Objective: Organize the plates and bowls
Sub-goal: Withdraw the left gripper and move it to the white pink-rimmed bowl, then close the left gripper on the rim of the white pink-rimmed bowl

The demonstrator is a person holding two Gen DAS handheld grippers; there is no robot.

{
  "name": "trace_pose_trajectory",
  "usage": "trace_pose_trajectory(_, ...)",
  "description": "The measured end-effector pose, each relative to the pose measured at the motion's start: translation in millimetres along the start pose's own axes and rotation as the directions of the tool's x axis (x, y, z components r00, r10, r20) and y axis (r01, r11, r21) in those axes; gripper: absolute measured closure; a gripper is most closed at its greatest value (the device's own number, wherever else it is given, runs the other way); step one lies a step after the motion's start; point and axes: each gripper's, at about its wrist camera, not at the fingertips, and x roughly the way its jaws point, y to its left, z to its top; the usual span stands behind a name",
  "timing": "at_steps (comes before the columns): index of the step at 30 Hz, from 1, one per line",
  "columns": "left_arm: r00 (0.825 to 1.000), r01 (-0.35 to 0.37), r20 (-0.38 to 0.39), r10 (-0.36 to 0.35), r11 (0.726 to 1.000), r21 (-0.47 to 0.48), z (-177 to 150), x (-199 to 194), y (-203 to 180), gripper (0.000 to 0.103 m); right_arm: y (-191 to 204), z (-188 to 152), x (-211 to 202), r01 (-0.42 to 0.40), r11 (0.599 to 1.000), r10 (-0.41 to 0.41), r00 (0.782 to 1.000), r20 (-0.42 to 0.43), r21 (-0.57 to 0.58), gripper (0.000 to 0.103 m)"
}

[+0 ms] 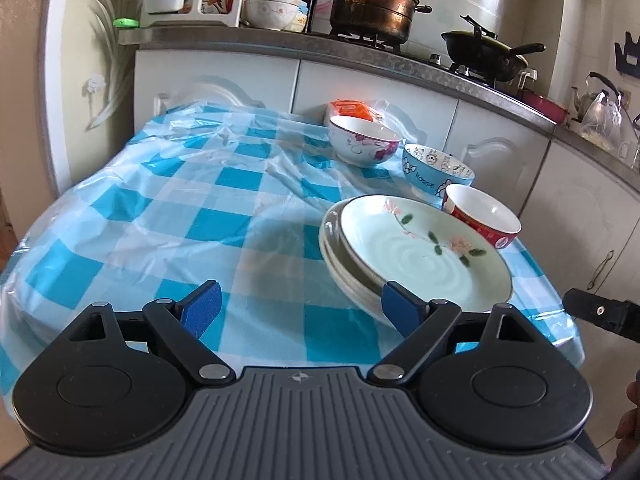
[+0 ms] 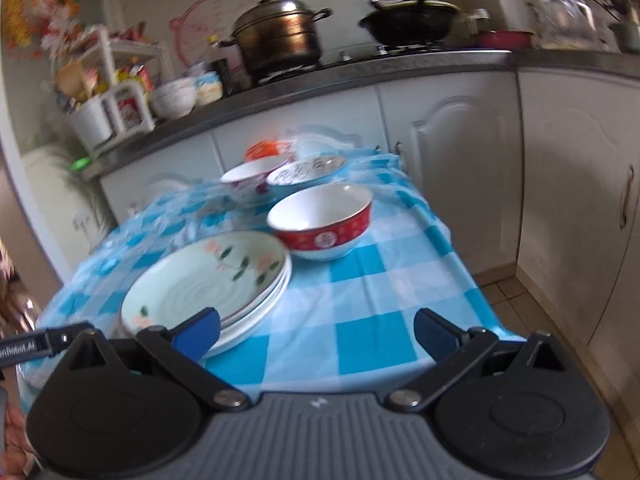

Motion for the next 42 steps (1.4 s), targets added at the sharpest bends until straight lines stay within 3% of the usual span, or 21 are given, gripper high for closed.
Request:
trace_pose_trajectory(4, 0.999, 0.039, -0.013, -0.039, 0.999, -0.011, 13.0, 11.0, -2.6, 0.0, -14.5, 8.7, -1.7, -0.015, 0.998, 0.011, 0.997, 0.076, 0.064, 0.001)
trace_pose_trajectory(9, 0.995, 0.095, 0.004, -0.095, 0.995, 0.011, 45.3, 25.2, -11.7, 0.0, -10.5, 28.8, 5.9, 0.064, 0.996, -0.055, 0.988, 0.144, -0.055, 0.001)
trace_pose_trajectory(13, 0.987, 0.158, 0.008, -0.158, 0.987, 0.012, 76.6, 38.6, -19.7, 0.0, -6.9, 52.8, 21.9, 0.091, 0.991, -0.078, 0.989, 0.125, -0.1, 0.001)
trace_pose_trajectory(18, 0.985, 0.164, 0.059, -0.164, 0.986, 0.001, 113.8, 54.0, -24.9, 0.0, -1.4, 92.5, 42.0, 0.087, 0.991, -0.073, 0.988, 0.135, -0.101, 0.001)
trace_pose_trajectory(23, 0.983, 0.152, 0.104, -0.149, 0.988, -0.019, 148.8, 79.0, -22.8, 0.0, 9.9, 130.5, 68.0, 0.033, 0.995, -0.018, 0.988, 0.151, -0.097, 0.001)
trace_pose_trajectory(28, 0.985, 0.149, 0.091, -0.146, 0.989, -0.024, 172.5, 120.2, -19.1, 0.0, 20.4, 164.5, 101.8, -0.041, 0.993, 0.059, 0.984, 0.165, -0.108, 0.001)
trace_pose_trajectory(32, 0.988, 0.152, 0.039, -0.15, 0.987, -0.047, 184.5, 161.1, -15.7, 0.0, 24.5, 191.1, 140.9, -0.12, 0.99, 0.13, 0.983, 0.13, -0.076, 0.001)
trace_pose_trajectory(35, 0.992, 0.125, 0.042, -0.122, 0.99, -0.066, 190.2, 186.6, -13.8, 0.0, 22.7, 205.2, 179.8, -0.189, 0.982, 0.19, 0.979, 0.069, -0.014, 0.001)
trace_pose_trajectory(42, 0.989, 0.146, -0.014, -0.149, 0.98, -0.136, 196.0, 246.2, -8.4, 0.0, 27.4, 223.9, 266.8, -0.265, 0.963, 0.268, 0.958, -0.103, 0.046, 0.001)
